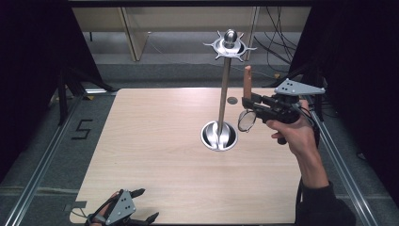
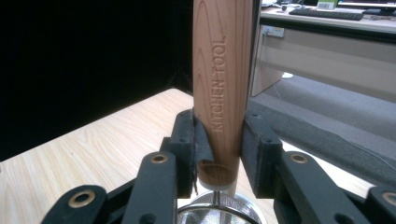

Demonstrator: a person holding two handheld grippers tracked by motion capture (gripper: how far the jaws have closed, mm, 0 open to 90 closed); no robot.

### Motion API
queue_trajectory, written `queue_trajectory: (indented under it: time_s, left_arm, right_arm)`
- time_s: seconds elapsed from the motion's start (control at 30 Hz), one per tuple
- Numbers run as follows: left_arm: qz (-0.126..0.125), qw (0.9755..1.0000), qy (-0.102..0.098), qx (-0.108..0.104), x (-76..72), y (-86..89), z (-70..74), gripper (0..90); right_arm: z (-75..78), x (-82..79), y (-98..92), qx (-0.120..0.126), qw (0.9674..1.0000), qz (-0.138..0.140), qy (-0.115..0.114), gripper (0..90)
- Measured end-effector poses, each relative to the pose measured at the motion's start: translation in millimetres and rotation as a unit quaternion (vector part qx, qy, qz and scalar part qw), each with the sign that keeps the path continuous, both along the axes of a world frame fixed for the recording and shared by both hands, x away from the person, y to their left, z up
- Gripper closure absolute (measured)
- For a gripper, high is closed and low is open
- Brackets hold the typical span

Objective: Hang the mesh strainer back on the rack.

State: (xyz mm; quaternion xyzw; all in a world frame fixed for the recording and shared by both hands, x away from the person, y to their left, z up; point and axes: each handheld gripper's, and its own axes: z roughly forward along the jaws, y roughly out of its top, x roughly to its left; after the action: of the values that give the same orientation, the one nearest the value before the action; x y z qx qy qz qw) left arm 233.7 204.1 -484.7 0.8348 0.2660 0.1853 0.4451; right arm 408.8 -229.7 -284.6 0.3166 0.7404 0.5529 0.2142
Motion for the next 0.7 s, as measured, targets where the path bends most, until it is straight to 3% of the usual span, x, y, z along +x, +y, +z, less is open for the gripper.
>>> queue_trajectory:
  time_s: [0.3, 0.7]
  left_arm:
    - [0.000, 1.0000, 0.000, 0.002, -0.1, 0.2, 0.3, 15.1]
    - [0.000, 1.0000, 0.000, 0.005, 0.0, 0.2, 0.3, 15.1]
  right_arm:
    - [20.1, 5.2, 7.2, -0.002, 0.9998, 0.001, -0.018, 68.9]
    - [19.9, 12.0, 12.0, -0.002, 0.9999, -0.011, 0.000, 68.9]
